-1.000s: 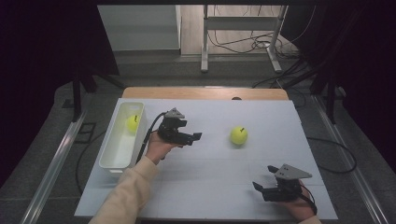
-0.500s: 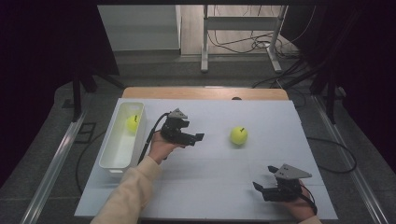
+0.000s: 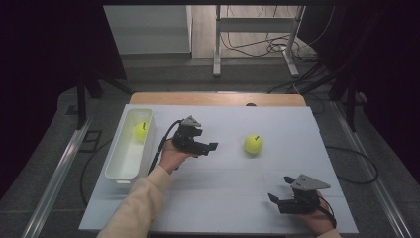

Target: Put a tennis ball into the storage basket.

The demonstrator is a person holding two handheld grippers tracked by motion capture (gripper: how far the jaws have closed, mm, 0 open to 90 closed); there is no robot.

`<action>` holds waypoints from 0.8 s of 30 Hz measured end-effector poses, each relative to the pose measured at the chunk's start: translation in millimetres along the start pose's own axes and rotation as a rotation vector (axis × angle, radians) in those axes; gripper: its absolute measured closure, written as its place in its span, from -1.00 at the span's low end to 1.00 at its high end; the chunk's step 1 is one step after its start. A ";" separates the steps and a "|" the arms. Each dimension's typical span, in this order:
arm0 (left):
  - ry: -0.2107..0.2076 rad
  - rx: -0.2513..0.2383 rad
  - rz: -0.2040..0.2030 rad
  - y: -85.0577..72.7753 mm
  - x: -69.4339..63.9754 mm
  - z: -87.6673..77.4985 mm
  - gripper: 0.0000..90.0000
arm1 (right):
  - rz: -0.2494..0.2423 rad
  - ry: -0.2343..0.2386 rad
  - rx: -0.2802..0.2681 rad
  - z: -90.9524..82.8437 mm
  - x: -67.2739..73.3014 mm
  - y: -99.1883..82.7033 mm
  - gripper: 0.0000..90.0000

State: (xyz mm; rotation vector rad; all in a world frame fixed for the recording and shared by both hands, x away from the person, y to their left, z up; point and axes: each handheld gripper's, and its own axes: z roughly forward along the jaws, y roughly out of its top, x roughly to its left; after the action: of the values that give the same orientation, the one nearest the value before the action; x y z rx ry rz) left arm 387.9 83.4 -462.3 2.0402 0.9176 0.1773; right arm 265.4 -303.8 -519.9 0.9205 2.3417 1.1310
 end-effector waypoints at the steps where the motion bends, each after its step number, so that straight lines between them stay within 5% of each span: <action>1: 0.001 0.002 -0.002 0.1 0.4 0.5 -0.69 | 0.000 -0.001 0.000 0.0 0.1 0.0 -0.68; 24: 0.020 0.035 -0.019 0.8 11.4 16.5 -0.68 | 0.004 -0.007 -0.002 -0.4 -0.5 0.0 -0.68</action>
State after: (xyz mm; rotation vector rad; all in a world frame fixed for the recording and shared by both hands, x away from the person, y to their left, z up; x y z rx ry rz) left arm 403.7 79.9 -474.1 2.0649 0.9585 0.1725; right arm 265.5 -304.4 -519.7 0.9271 2.3344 1.1296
